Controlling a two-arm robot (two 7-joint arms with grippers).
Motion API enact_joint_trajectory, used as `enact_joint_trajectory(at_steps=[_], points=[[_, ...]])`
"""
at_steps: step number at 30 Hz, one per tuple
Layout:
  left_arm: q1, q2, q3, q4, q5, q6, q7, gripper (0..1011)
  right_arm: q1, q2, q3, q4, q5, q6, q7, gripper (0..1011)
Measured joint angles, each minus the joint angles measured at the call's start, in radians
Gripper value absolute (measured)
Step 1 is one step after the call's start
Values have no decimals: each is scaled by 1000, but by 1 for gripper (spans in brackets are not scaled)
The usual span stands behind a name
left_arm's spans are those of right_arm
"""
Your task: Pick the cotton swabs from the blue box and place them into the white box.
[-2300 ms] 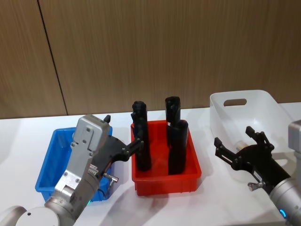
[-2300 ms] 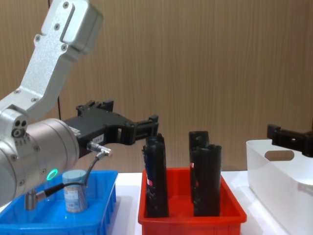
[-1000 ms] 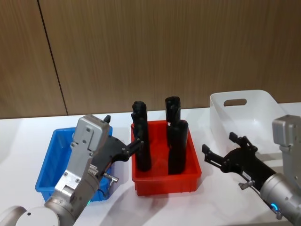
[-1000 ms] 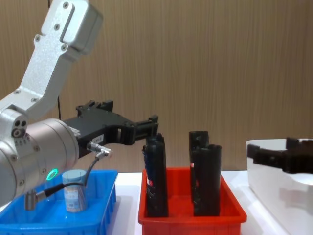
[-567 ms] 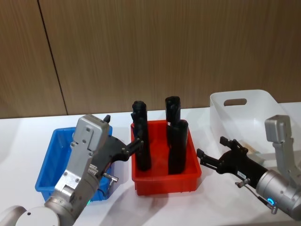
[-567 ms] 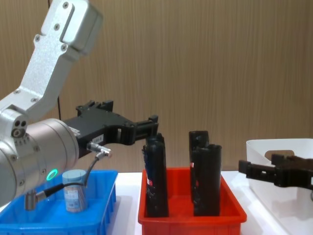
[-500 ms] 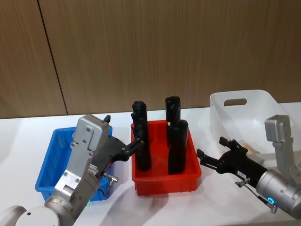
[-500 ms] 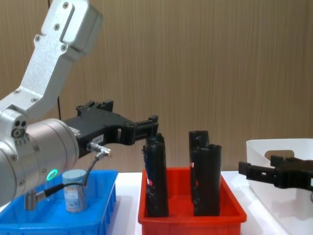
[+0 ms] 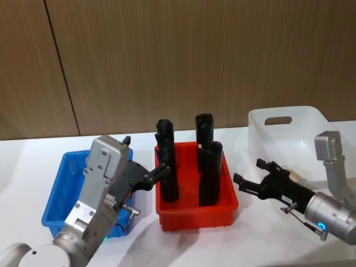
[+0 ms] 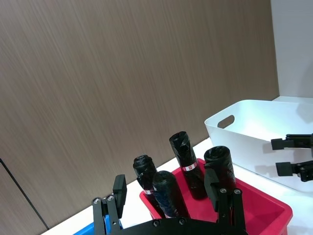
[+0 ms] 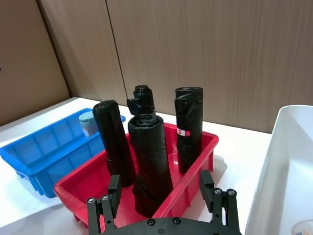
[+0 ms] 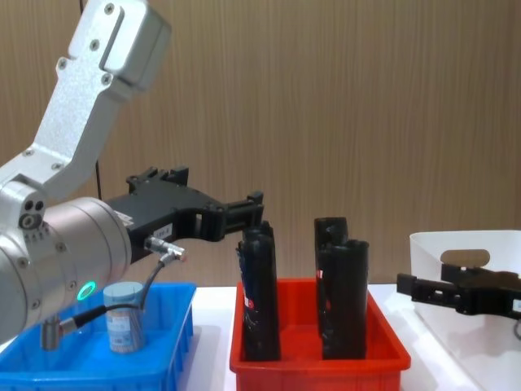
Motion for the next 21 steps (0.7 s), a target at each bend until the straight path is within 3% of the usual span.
enact_joint_trajectory(at_steps=[13, 21], points=[[0, 0, 0, 0, 0, 0, 0, 1004, 131, -34, -22, 200, -23, -52, 105, 1002], [0, 0, 0, 0, 0, 0, 0, 1004, 182, -54, -42, 275, -35, -73, 134, 1002]])
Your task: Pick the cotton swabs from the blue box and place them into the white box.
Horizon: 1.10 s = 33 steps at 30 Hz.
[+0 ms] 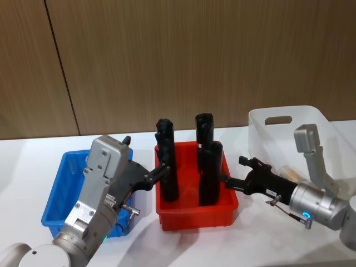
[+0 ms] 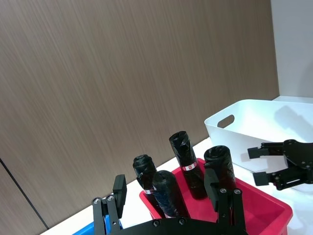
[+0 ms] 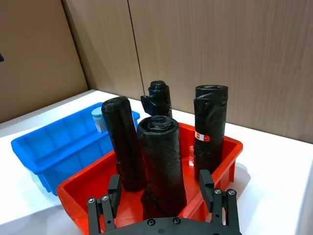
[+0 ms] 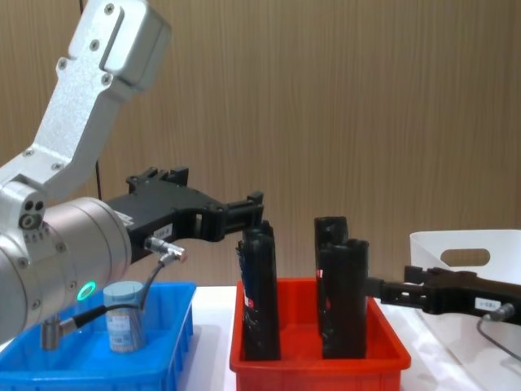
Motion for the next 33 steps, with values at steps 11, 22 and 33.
enact_joint_trajectory(at_steps=[11, 22, 33], points=[[0, 0, 0, 0, 0, 0, 0, 1004, 67, -28, -24, 99, -17, -29, 14, 1001], [0, 0, 0, 0, 0, 0, 0, 1004, 137, -56, -42, 206, -31, -61, 17, 1001], [0, 0, 0, 0, 0, 0, 0, 1004, 199, -77, -49, 304, -40, -93, 19, 1001]])
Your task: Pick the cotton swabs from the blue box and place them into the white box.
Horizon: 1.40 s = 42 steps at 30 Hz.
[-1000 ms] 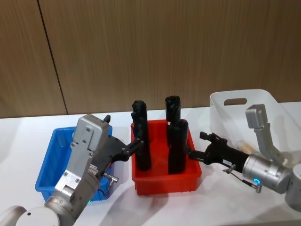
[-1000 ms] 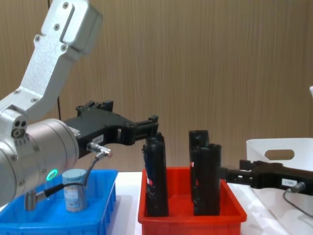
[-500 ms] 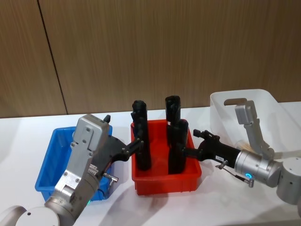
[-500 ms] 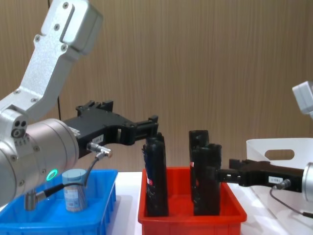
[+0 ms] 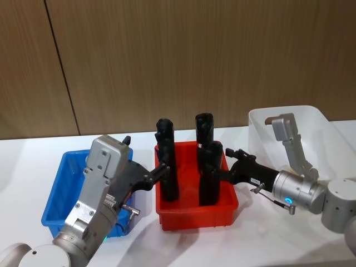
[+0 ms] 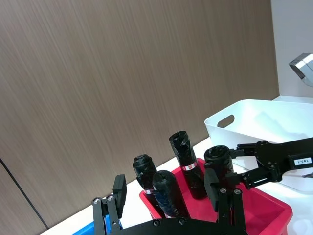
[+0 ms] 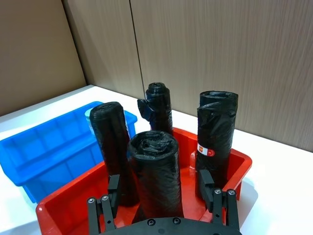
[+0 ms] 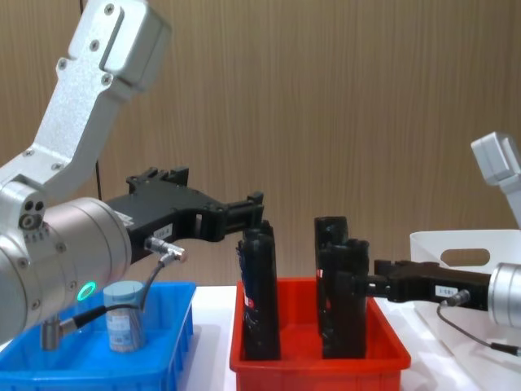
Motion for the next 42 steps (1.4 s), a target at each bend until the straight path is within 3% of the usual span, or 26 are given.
enact_joint_trajectory(at_steps=[22, 31, 34, 42], points=[[0, 0, 0, 0, 0, 0, 0, 1004, 122, -47, -17, 201, -6, -71, 24, 970], [0, 0, 0, 0, 0, 0, 0, 1004, 164, -66, -22, 278, -6, -97, 45, 732], [0, 0, 0, 0, 0, 0, 0, 1004, 177, -72, -23, 301, -5, -104, 51, 606], [0, 0, 0, 0, 0, 0, 0, 1004, 200, -81, -21, 346, -5, -121, 63, 486]])
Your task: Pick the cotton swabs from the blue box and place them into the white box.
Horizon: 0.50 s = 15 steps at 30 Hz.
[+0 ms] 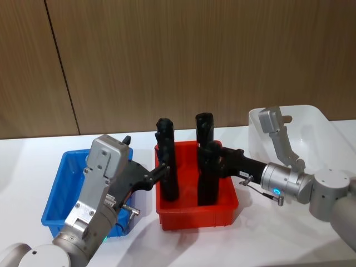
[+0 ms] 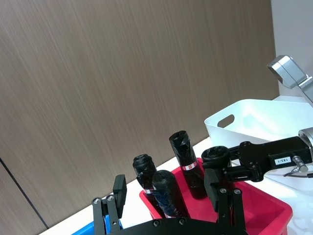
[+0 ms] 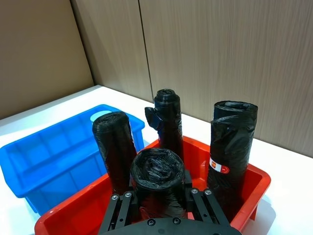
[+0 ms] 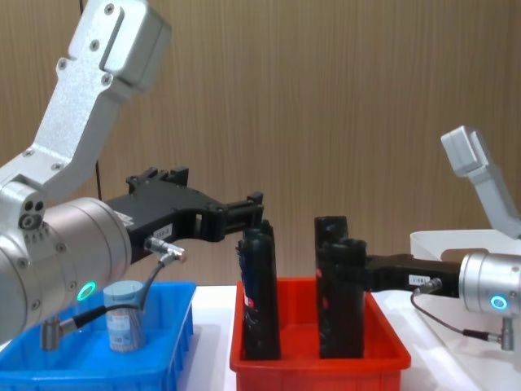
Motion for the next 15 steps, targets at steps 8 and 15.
enact_joint_trajectory(at_steps=[8, 15], points=[[0, 0, 0, 0, 0, 0, 0, 1004, 14, -2, 9, 10, -1, -13, 6, 440], [0, 0, 0, 0, 0, 0, 0, 1004, -25, 18, 25, -117, -3, 22, -7, 396]])
